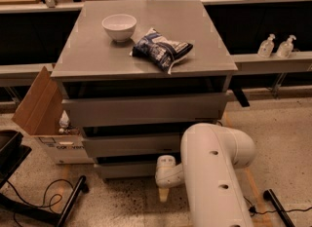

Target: Open bottom drawer

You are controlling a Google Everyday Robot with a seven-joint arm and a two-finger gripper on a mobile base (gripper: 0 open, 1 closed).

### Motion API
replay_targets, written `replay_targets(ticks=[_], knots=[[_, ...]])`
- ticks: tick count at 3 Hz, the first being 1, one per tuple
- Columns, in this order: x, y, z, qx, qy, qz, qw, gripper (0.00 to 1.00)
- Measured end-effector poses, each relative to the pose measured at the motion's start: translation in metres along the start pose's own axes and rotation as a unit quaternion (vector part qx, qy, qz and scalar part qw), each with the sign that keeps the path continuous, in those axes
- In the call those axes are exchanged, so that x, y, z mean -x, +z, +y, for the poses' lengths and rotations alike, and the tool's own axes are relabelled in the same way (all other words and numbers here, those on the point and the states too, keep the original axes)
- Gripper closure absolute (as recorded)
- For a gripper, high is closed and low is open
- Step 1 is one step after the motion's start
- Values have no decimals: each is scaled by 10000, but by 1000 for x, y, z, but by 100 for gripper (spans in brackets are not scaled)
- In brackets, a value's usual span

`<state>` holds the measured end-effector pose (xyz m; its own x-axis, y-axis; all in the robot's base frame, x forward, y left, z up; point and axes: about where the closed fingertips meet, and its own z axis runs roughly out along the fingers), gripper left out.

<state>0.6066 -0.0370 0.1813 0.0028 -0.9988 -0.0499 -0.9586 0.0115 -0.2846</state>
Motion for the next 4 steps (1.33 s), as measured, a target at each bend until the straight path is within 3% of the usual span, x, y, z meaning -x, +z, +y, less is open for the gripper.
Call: replay_targets(ticks=[1,4], knots=[[-22,-12,-20,-192,110,152,9996,0],[-3,14,-41,-231,-140,334,9991,0]])
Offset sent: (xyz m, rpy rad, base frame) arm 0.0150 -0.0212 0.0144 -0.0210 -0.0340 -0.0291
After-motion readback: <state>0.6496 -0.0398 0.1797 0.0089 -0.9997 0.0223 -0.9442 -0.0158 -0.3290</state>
